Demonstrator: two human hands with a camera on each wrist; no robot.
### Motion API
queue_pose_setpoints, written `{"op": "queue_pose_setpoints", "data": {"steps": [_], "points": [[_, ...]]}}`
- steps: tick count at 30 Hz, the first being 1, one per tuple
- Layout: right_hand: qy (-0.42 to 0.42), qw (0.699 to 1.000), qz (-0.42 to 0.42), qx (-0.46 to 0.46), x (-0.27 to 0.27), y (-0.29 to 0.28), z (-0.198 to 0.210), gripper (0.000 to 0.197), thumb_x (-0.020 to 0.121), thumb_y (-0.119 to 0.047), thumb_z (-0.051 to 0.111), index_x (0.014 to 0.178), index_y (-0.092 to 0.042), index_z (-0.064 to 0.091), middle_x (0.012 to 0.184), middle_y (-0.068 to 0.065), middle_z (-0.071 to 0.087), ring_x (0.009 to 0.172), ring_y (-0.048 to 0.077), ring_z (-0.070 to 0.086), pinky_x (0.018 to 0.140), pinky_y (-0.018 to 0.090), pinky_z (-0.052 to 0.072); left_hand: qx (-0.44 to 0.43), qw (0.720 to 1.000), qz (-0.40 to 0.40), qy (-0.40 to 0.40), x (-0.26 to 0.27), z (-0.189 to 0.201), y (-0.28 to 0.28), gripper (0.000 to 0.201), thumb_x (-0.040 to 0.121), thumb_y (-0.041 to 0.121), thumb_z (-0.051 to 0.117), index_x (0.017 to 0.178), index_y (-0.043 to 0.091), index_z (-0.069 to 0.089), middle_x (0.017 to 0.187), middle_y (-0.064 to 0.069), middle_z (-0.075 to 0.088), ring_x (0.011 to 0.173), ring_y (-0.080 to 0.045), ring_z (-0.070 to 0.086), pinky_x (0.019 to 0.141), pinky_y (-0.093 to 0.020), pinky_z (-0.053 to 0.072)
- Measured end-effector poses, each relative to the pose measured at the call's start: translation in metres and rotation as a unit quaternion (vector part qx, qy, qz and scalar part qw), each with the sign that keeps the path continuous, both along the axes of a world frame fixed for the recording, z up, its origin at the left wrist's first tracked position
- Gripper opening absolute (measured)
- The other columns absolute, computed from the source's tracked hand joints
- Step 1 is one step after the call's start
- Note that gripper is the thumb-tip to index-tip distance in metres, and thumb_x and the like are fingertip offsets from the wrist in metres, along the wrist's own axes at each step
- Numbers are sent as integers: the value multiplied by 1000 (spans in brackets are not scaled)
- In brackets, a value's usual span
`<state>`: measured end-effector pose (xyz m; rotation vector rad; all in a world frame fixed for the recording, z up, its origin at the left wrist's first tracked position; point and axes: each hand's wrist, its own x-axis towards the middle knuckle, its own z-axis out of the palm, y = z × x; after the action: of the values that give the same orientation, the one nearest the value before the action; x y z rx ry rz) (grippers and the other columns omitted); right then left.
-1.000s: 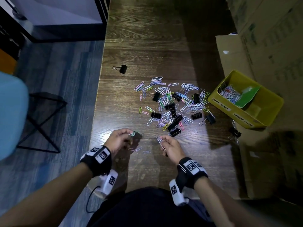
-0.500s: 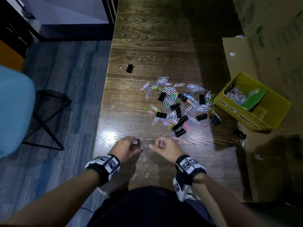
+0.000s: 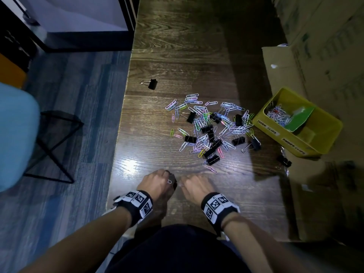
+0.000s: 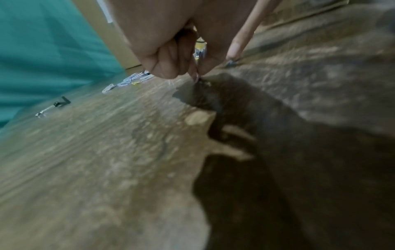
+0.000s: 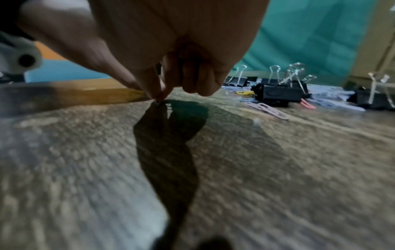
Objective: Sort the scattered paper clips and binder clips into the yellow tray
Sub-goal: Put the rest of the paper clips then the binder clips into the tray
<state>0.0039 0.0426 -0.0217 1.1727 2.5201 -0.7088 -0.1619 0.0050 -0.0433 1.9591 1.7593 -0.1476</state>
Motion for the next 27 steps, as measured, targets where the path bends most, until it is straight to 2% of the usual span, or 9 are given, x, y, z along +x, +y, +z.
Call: {"op": "queue_pose_setpoints", "data": {"steps": [3,7,10,12,14,18,23,25,27], "points": [[75,987,-126,-72,10,5,1,22,95,-27,37,105,-15,52,93,14,66,81,31,62,68,34,45,6,995,81,-54,-1,2,11,22,90,27,48,100,8,56,101,-13,61,91,-32,60,73,-34,43],[203,916,-302,-167,34,27,20,25,92,-25,36,82,-13,55,78,12,61,78,26,56,68,32,39,-66,957,217,-179,-2,8,39,19,91,18,48,72,15,47,78,-16,61,75,-29,55,62,-30,33],[246,880,-373,-158,66,55,40,33,82,-33,30,71,-11,53,71,8,55,74,23,51,69,35,39,-178,862,348,-324,18,17,79,31,89,12,40,58,18,40,53,-2,39,47,-17,38,46,-23,24],[299,830,-432,-189,91,76,54,35,93,-28,31,80,-5,53,74,9,55,68,21,52,66,36,47,-219,795,391,-409,42,28,111,29,84,11,37,56,18,36,46,3,30,36,-11,26,42,-13,19],[369,764,-485,-211,116,101,66,28,98,-20,29,77,-16,46,64,-5,42,53,10,39,49,21,35,-246,772,359,-464,73,45,145,29,84,13,34,55,20,32,44,7,27,36,-8,21,39,-12,14],[461,653,-564,-208,156,155,75,30,96,-14,28,69,-21,38,49,-11,30,42,7,22,37,17,17,-246,769,285,-517,155,84,212,29,86,12,33,57,18,32,43,6,27,35,-9,21,39,-11,14],[424,649,-621,-115,187,210,80,22,94,-18,43,72,-19,46,57,4,44,43,14,43,37,22,35,-161,856,208,-445,243,106,272,27,84,10,43,57,12,46,47,-6,36,38,-17,33,38,-17,27],[386,654,-645,-87,198,227,69,14,84,-27,49,75,-20,56,80,12,63,74,27,62,67,38,55,-129,900,167,-380,261,102,286,28,87,19,46,62,9,53,53,-10,51,45,-24,49,46,-27,42],[335,679,-648,-81,203,237,64,19,85,-26,48,89,-19,65,110,13,66,103,31,59,94,46,47,-99,942,137,-291,271,97,298,27,87,29,50,80,6,62,78,-15,64,70,-30,61,64,-32,48]]}}
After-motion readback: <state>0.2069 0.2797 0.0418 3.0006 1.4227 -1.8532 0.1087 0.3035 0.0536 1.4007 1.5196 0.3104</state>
